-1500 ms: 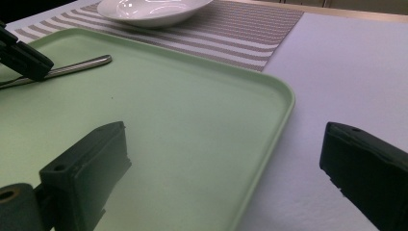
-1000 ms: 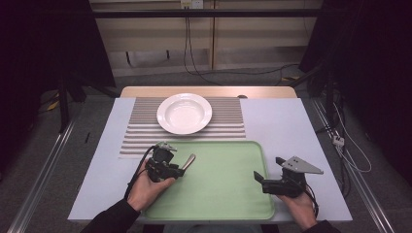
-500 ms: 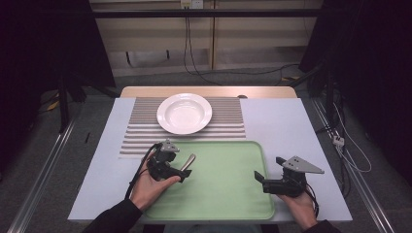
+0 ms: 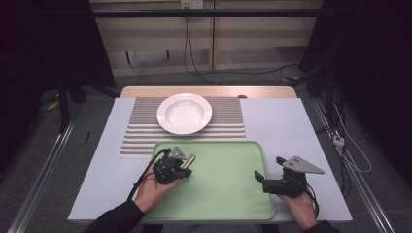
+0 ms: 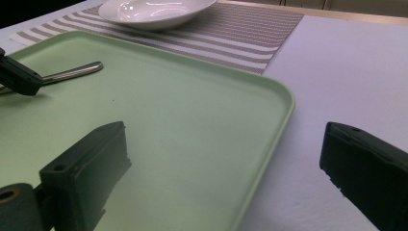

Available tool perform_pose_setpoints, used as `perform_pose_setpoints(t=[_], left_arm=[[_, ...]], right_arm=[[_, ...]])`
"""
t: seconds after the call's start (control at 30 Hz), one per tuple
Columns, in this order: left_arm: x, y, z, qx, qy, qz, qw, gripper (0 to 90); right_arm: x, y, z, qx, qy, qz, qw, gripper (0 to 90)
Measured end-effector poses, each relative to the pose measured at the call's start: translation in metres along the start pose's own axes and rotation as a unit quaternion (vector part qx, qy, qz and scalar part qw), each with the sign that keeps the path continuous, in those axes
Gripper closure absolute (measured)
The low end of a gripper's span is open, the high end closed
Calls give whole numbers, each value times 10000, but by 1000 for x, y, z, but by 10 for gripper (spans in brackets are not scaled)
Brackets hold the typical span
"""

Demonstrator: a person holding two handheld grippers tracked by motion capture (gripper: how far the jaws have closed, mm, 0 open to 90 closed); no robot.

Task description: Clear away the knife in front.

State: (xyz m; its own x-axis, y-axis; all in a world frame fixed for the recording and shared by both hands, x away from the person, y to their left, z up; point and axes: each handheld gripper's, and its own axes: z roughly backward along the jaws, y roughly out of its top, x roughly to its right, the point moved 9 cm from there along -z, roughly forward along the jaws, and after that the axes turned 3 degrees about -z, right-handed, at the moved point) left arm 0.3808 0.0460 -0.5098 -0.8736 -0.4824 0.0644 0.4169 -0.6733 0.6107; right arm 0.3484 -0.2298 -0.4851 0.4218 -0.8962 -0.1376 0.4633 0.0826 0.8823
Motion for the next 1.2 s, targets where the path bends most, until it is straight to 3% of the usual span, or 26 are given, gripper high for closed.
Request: perform_pose_setpoints(t=[0.1, 0.13, 0.23, 0.33, 0.43, 0.5, 0.63, 1.2], left_arm=[[-1, -1, -1, -6, 74, -60, 10000, 900], [-2, -1, 0, -75, 186, -104, 9997, 900], [-2, -1, 0, -45, 115, -17, 9999, 900], [-9, -3, 2, -163, 288, -31, 9994, 900], [-11, -4, 3, -127, 175, 57, 9998, 900], [-13, -4, 4, -181, 286, 57, 9994, 900], [-13, -6, 5, -206, 190, 58, 9996, 900], [-25, -12, 11, -258, 303, 200, 9990, 900]], right_arm=[[-1, 0, -1, -3, 18, 17, 10000, 29], [-1, 0, -1, -4, 18, 17, 10000, 29], [0, 0, -1, -7, 11, -3, 10000, 29], [0, 0, 0, 2, -4, -5, 10000, 29], [-1, 0, 0, -11, 10, 12, 10000, 28], [-1, 0, 0, -11, 13, 18, 10000, 29], [0, 0, -1, -7, 4, -23, 10000, 29], [-1, 0, -1, -6, 15, -13, 10000, 28]])
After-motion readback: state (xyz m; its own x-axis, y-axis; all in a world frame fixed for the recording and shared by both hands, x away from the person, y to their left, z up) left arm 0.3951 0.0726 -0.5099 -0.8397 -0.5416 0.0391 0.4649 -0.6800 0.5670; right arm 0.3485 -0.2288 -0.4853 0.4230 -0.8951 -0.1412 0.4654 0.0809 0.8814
